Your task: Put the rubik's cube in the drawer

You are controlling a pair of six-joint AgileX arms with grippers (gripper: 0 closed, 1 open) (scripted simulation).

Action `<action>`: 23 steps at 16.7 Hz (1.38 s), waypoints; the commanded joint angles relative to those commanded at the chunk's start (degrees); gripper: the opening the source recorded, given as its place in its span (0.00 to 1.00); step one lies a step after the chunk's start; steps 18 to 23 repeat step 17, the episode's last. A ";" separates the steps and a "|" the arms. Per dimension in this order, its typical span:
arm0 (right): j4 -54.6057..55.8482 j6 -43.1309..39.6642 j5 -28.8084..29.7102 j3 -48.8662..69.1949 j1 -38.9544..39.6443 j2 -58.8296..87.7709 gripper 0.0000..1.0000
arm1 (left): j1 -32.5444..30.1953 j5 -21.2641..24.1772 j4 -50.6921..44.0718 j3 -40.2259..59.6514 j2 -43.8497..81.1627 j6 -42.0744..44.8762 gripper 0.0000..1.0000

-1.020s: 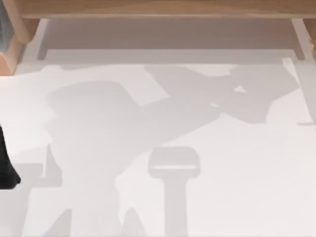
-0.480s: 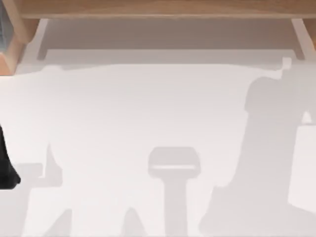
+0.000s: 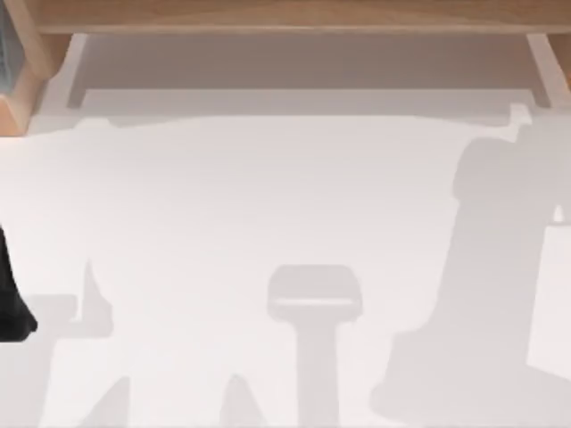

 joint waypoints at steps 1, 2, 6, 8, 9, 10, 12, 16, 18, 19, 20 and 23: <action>0.00 0.00 0.00 0.00 0.00 0.00 0.23 | 0.00 0.00 0.00 0.00 0.00 0.00 1.00; 0.00 0.00 0.00 0.00 0.00 0.00 0.30 | 0.00 0.00 0.00 0.00 0.00 0.00 1.00; 0.00 0.00 0.00 0.00 0.00 0.00 0.60 | 0.00 0.00 0.00 0.00 0.00 0.00 1.00; 0.00 0.00 0.00 0.00 0.00 0.00 0.75 | 0.00 0.00 0.00 0.00 0.00 0.00 1.00; 0.00 0.00 0.00 0.00 0.00 0.00 0.83 | 0.00 0.00 0.00 0.00 0.00 0.00 1.00; 0.00 0.00 0.00 0.00 0.00 0.00 0.90 | 0.00 0.00 0.00 0.00 0.00 0.00 1.00; 0.00 0.00 0.00 0.00 0.00 0.00 1.00 | 0.00 0.00 0.00 0.00 0.00 0.00 1.00; 0.00 0.00 0.00 0.00 0.00 0.00 1.00 | 0.00 0.00 0.00 0.00 0.00 0.00 1.00; 0.00 0.00 0.00 0.00 0.00 0.00 1.00 | 0.00 0.00 0.00 0.00 0.00 0.00 1.00; 0.00 0.00 0.00 0.00 0.00 0.00 1.00 | 0.00 0.00 0.00 0.00 0.00 0.00 1.00; 0.00 0.00 0.00 0.00 0.00 0.00 1.00 | 0.00 0.00 0.00 0.00 0.00 0.00 1.00; 0.00 0.00 0.00 0.00 0.00 0.00 1.00 | 0.00 0.00 0.00 0.00 0.00 0.00 1.00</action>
